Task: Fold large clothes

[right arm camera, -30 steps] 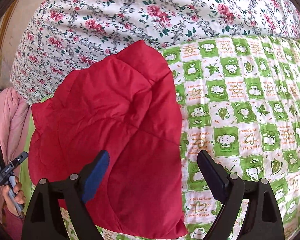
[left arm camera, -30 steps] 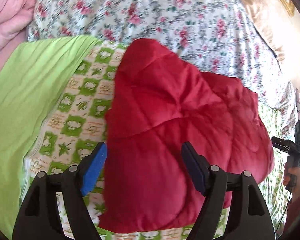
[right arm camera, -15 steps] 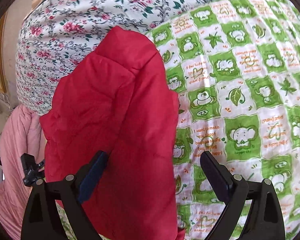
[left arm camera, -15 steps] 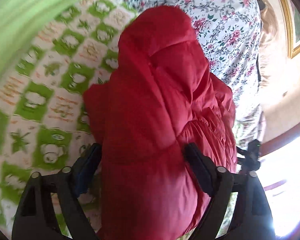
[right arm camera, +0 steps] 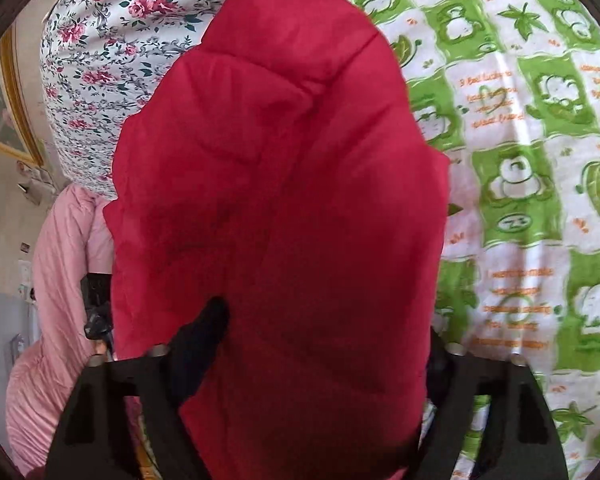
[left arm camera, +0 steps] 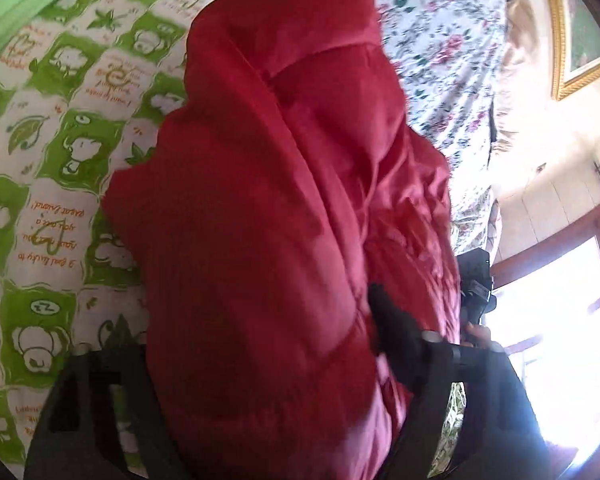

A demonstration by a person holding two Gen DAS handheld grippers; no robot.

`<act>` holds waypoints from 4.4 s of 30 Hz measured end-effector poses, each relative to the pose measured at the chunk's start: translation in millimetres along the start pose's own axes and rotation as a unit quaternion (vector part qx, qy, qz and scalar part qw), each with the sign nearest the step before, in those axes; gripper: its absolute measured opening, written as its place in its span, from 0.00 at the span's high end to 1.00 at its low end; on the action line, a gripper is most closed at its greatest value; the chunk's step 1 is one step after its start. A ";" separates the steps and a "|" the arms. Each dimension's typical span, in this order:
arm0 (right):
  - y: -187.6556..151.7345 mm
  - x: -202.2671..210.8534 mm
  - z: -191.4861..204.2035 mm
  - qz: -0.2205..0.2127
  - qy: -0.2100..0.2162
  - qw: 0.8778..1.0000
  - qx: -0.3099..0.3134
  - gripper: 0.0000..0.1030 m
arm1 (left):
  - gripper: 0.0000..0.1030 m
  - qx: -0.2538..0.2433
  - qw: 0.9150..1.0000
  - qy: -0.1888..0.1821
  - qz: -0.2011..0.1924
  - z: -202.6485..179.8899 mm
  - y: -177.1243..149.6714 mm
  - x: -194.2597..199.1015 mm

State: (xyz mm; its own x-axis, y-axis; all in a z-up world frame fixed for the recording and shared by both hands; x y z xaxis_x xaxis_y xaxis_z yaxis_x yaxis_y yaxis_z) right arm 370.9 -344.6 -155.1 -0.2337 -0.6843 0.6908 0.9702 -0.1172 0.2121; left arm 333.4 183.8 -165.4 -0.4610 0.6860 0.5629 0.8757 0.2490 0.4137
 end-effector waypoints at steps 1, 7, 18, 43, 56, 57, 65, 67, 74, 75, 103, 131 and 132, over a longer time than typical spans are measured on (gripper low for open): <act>-1.0 1.3 1.3 -0.001 0.002 1.000 0.003 0.37 | 0.38 -0.002 1.000 -0.001 -0.004 -2.9 -1.5 2.3; -11.1 21.1 21.1 -0.016 0.008 1.000 0.016 0.62 | 0.54 -0.042 0.999 0.001 -0.026 -42.6 -10.3 23.8; -84.4 87.9 54.9 -0.031 0.029 0.999 0.032 0.66 | 0.57 -0.082 0.996 -0.024 -0.019 -107.7 -78.8 83.7; -170.9 93.5 21.1 -0.065 -0.023 0.997 -0.028 0.37 | 0.25 -0.063 0.990 0.123 -0.033 -74.5 -151.1 81.2; -172.0 99.1 39.6 -0.105 -0.117 0.988 -0.003 0.14 | 0.20 -0.113 0.951 0.257 -0.132 -111.3 -155.1 126.6; -172.2 99.6 40.1 -0.108 -0.120 0.987 -0.001 0.14 | 0.20 -0.119 0.948 0.257 -0.143 -115.4 -155.4 130.5; -177.4 113.8 46.9 -0.140 -0.145 0.979 0.005 0.14 | 0.20 -0.174 0.952 0.213 -0.133 -159.9 -168.1 123.2; -179.1 120.7 52.4 -0.155 -0.158 0.975 0.012 0.14 | 0.20 -0.184 0.954 0.203 -0.124 -169.3 -170.9 113.7; -182.5 146.3 73.1 -0.208 -0.186 0.960 0.036 0.14 | 0.20 -0.217 0.954 0.185 -0.093 -191.0 -183.2 82.7; -183.5 149.5 78.7 -0.216 -0.190 0.957 0.043 0.14 | 0.20 -0.219 0.954 0.184 -0.090 -192.8 -184.4 79.9; -162.1 23.4 158.0 -0.115 -0.248 0.940 0.203 0.14 | 0.20 -0.192 0.955 0.224 -0.036 -163.2 -138.0 12.8; -101.4 34.5 62.8 -0.146 -0.246 0.957 0.043 0.17 | 0.19 -0.114 0.963 0.233 -0.076 -154.5 -116.3 30.1; -99.7 33.5 63.1 -0.145 -0.247 0.957 0.044 0.17 | 0.19 -0.120 0.963 0.230 -0.077 -158.6 -123.1 36.0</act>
State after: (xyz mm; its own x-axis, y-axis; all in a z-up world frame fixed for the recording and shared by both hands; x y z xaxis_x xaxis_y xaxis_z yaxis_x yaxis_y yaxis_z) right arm 262.3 -310.4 -109.5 -0.5153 -0.2059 0.8319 0.8559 -0.1741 0.4870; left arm 186.2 69.4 -82.5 -0.6463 0.2636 0.7161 0.7587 0.1215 0.6400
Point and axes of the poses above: each gripper's, at about its wrist camera, not at the fingertips, and x roughly against the way its jaws point, z to its left, y to its top, the point moved 1 cm from there along -x, roughly the way its jaws point, and after that the axes turned 3 degrees about -z, right-handed, at the moved point
